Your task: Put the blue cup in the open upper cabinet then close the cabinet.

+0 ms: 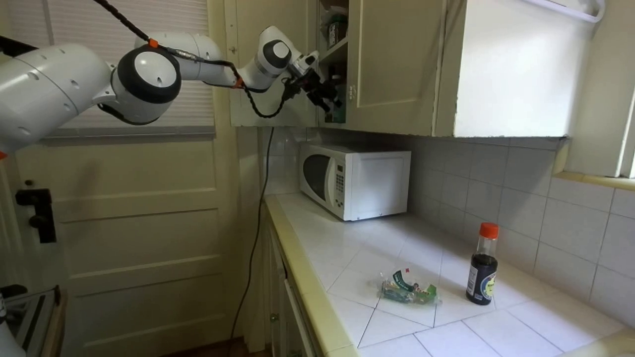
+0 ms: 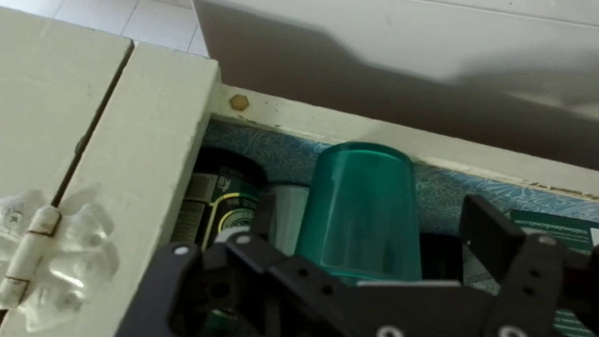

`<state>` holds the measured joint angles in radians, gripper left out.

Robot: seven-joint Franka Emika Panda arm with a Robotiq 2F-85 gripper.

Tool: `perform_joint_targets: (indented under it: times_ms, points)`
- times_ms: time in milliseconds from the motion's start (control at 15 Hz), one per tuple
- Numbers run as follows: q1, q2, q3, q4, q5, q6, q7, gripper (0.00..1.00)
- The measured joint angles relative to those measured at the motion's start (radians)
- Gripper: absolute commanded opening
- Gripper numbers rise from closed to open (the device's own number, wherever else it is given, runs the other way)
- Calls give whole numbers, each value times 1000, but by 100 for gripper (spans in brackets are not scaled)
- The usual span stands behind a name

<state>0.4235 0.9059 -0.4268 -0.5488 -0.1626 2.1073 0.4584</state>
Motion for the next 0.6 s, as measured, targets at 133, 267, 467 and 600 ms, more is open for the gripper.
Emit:
perform_joint_targets:
  times_ms: [133,267,467,600]
  points:
    - [7,-1,-3,0,0,-18,6,100]
    - [9,-1,-4,0,0,-30,12,100]
    - [8,-2,-11,-2,0,-36,19,100]
    - [8,-6,-7,-5,2,-36,2,100]
